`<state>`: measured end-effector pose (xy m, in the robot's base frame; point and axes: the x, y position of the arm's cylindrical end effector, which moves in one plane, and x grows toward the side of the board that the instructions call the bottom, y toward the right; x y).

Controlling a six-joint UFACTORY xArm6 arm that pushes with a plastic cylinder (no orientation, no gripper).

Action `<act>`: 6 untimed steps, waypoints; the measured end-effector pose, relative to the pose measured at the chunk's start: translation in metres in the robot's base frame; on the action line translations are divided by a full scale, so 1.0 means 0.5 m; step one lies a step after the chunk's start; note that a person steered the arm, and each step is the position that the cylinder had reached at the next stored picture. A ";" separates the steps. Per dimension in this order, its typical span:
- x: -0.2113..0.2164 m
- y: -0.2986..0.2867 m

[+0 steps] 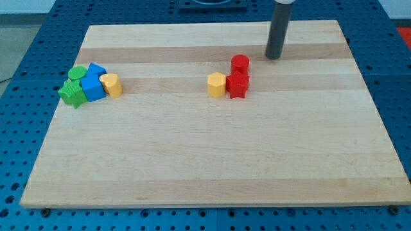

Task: Slide the red circle slightly left

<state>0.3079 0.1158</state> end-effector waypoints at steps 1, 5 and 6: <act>0.004 -0.057; 0.080 -0.072; 0.081 -0.146</act>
